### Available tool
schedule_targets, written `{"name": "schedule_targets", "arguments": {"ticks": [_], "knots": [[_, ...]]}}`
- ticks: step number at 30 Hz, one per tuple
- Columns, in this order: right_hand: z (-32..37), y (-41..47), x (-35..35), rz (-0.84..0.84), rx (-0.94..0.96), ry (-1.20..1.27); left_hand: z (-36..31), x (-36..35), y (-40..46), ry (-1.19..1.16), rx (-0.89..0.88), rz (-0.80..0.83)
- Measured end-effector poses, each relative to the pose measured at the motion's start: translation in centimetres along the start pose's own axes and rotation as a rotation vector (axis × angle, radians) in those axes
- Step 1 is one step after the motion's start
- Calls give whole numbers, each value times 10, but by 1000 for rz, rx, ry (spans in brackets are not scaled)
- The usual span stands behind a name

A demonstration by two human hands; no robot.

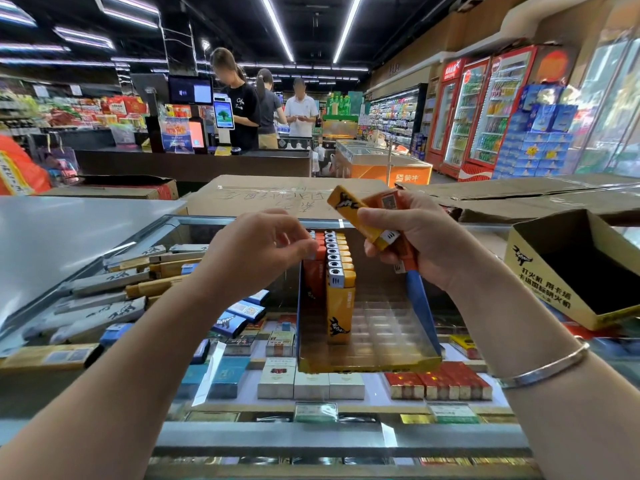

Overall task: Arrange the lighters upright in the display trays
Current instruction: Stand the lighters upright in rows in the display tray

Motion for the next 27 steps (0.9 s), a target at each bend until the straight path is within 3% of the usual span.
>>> {"name": "schedule_targets", "arguments": {"ticks": [5, 8, 10, 14, 19, 22, 27], "knots": [[7, -4, -1, 68, 29, -20, -17, 4, -1, 18, -179, -276], [7, -7, -7, 138, 22, -21, -27, -3, -3, 224, -400, -245], [6, -8, -12, 168, 16, 3, -31, -7, -5, 269, -455, -231], [4, -8, -19, 156, -18, 51, -33, -6, -7, 196, -401, -300], [6, -10, -21, 201, -11, 90, -28, -5, -6, 176, -317, -254], [8, -11, -21, 271, 83, 44, -25, -6, -4, 121, -302, -219], [11, -10, -20, 156, 277, -125, -20, -6, -2, -132, -120, -70]]}}
Point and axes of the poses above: each hand's wrist, its own y-axis towards the middle knuckle, its own x-axis out of the back of the hand, z = x × y, the point moved 2 cm from there along y, towards the middle knuckle, and after that the axes turned 6 degrees about -z, right-handed, at the moved point
